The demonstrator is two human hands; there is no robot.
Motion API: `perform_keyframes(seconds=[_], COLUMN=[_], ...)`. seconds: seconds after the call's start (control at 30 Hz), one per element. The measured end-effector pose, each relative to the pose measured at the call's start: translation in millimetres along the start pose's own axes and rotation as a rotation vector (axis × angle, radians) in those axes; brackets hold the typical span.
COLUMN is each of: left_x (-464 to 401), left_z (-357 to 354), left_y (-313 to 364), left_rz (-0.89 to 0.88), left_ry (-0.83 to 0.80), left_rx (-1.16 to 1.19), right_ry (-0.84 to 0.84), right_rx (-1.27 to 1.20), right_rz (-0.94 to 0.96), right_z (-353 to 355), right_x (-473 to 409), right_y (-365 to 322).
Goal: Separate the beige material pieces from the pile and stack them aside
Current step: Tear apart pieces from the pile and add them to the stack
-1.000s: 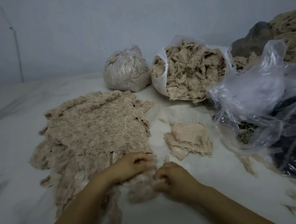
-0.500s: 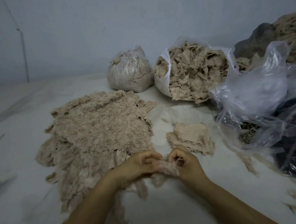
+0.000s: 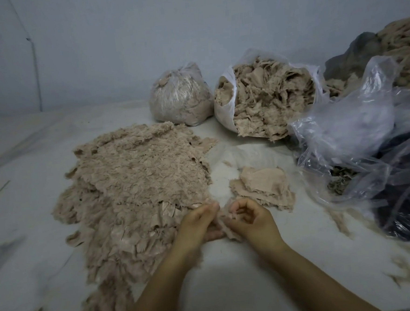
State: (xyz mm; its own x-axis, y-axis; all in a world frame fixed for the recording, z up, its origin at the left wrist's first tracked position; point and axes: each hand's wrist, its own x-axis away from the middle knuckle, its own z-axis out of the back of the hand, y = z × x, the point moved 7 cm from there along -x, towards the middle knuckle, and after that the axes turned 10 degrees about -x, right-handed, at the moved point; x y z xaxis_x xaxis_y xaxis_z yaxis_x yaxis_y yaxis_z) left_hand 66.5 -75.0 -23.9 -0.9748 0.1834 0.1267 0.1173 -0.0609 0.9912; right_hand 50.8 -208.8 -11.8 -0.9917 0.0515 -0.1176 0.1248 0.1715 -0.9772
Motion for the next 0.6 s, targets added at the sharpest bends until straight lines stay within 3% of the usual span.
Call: perform_keyframes(seconds=[0.13, 0.33, 0.43, 0.53, 0.6], left_x=[6.1, 14.0, 13.4, 11.4, 10.1], left_z=[-0.8, 4.5, 4.3, 10.1, 11.8], left_y=[2.3, -5.1, -11.1, -18.2, -23.1], left_rz=[-0.062, -0.029, 0.047, 0.120, 0.133], left_ry=[0.188, 0.278, 0.258, 0.290, 0.295], left_rx=[-0.030, 0.108, 0.328, 0.662, 0.756], right_ry=[-0.025, 0.032, 0.104, 0.223, 0.228], right_rx=[0.072, -0.249, -0.226, -0.334, -0.419], right_rz=[0.011, -0.195, -0.197, -0.236, -0.286], right_z=[-8.4, -5.6, -6.8, -1.5, -3.1], right_x=[3.6, 8.4, 7.8, 8.0, 8.7], right_y=[3.6, 20.2, 23.7, 30.9, 35.0])
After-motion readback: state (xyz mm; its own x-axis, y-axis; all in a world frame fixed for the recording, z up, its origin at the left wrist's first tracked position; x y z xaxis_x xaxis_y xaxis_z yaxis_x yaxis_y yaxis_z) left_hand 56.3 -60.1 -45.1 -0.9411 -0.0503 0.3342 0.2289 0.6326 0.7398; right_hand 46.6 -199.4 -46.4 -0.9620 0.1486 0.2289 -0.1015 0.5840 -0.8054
